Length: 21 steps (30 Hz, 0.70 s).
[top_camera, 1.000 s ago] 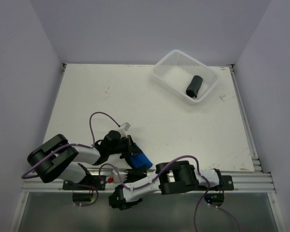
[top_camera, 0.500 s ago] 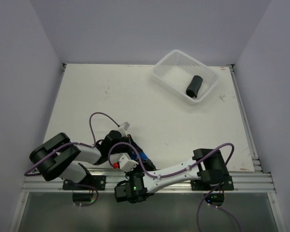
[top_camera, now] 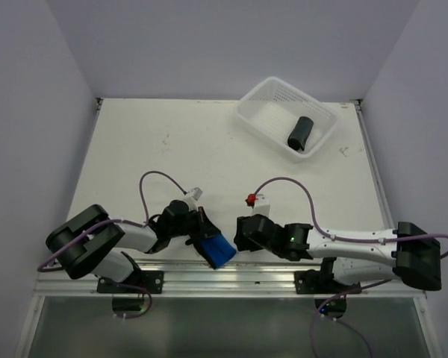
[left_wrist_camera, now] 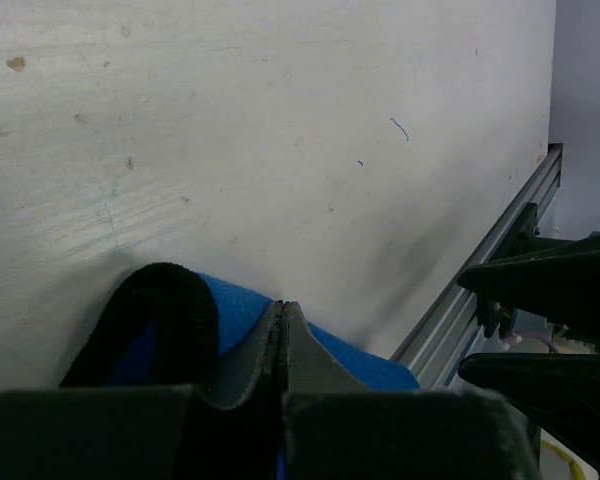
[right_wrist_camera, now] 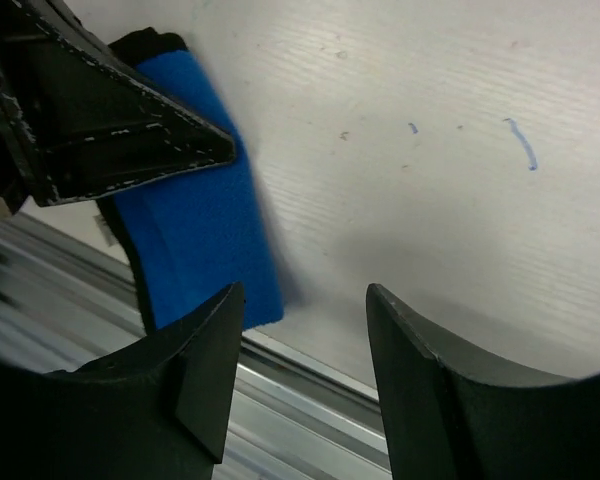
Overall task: Roll the towels
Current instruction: Roll the towel
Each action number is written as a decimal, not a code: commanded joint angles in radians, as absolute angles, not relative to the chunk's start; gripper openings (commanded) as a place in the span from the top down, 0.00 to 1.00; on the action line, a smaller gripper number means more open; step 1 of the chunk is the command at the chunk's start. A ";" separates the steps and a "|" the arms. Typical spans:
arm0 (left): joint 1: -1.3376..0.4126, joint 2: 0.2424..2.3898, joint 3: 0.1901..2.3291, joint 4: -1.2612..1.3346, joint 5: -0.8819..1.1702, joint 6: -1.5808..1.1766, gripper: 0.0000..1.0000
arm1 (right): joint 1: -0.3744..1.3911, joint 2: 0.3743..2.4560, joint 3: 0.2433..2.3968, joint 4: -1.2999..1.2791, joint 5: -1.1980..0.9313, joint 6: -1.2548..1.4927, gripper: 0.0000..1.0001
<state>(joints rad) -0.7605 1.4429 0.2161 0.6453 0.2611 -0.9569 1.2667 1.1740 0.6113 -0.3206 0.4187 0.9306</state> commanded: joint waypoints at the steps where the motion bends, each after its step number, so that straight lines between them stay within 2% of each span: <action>1: -0.756 1.476 0.215 0.548 0.184 -0.884 1.00 | 1.172 1.134 0.522 -0.006 0.164 1.011 0.43; 5: -0.756 1.476 0.215 0.551 0.184 -0.882 1.00 | 1.124 1.195 0.451 0.172 0.026 1.074 0.43; 13: -0.758 1.459 0.213 0.525 0.170 -0.876 1.00 | 1.121 1.374 0.430 0.357 -0.038 1.147 0.45; 21: -0.756 1.451 0.212 0.515 0.163 -0.874 1.00 | 1.123 1.390 0.377 0.354 -0.035 1.158 0.63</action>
<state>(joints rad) -0.7609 1.4395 0.2188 0.6357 0.2584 -0.9459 1.1233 1.3819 0.3946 0.3145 -0.0010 1.1408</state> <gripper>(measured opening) 0.005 0.380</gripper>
